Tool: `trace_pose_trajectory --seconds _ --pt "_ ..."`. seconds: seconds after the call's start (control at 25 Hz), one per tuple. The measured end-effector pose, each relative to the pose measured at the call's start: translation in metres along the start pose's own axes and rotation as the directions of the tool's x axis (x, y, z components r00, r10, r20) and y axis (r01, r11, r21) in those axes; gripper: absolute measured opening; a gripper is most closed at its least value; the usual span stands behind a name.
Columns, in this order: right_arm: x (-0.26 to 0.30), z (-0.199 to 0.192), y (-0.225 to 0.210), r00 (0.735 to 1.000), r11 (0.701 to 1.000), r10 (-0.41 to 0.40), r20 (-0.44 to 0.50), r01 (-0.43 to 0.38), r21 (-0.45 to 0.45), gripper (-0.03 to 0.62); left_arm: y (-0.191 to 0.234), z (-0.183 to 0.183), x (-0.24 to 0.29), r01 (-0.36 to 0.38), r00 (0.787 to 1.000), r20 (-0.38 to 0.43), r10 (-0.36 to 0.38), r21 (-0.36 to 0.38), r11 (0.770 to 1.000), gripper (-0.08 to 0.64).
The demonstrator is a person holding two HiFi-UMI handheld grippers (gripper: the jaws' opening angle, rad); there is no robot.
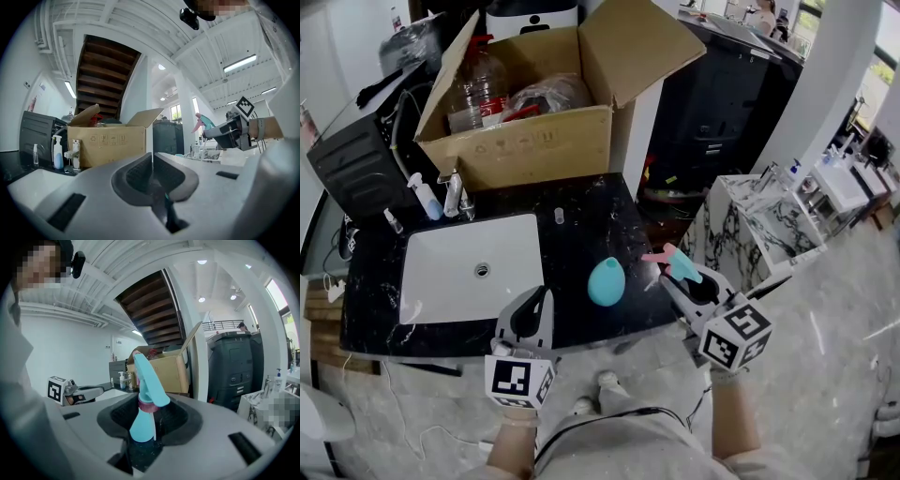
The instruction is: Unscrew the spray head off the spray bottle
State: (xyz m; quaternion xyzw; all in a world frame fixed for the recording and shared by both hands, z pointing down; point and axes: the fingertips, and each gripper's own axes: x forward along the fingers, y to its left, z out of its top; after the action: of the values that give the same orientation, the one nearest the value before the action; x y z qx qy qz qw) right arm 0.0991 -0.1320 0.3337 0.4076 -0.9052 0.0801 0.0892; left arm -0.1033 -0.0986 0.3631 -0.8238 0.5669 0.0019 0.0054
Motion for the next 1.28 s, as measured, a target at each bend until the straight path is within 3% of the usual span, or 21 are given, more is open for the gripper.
trace_pose_trajectory --seconds 1.28 --pt "-0.012 -0.01 -0.003 0.998 0.998 -0.047 0.032 0.046 0.034 0.15 0.007 -0.005 -0.006 -0.047 0.999 0.0 0.047 -0.012 0.999 0.015"
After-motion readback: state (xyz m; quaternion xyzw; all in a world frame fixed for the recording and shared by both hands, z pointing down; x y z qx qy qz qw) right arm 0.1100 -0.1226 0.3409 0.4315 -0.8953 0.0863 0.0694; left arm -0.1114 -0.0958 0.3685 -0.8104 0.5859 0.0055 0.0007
